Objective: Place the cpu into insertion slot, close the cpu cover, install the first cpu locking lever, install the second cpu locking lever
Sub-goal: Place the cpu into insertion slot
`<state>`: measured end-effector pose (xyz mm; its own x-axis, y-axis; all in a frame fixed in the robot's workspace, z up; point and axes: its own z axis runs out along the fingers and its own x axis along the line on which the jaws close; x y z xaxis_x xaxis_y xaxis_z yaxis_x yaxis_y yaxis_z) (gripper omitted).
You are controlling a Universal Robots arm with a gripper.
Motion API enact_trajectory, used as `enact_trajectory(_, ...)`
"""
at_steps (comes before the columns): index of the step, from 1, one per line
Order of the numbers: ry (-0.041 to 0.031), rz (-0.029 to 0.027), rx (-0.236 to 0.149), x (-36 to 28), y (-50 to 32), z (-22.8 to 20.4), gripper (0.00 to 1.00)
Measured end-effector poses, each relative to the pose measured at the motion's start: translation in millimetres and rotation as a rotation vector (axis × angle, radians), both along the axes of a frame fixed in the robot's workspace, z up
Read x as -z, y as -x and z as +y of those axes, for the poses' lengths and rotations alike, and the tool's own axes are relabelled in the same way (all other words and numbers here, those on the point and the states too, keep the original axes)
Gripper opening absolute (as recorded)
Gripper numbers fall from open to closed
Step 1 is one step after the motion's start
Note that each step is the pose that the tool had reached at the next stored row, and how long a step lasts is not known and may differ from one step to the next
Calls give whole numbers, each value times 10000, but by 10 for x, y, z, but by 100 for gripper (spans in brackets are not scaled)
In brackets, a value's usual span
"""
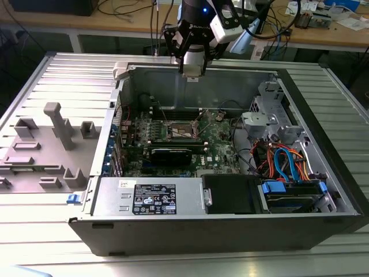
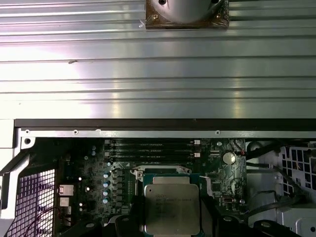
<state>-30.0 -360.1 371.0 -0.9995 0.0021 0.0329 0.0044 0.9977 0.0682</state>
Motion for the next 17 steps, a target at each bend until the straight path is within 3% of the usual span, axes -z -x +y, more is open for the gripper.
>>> enact_trajectory(17,5,0,-1,27,0,0,54)
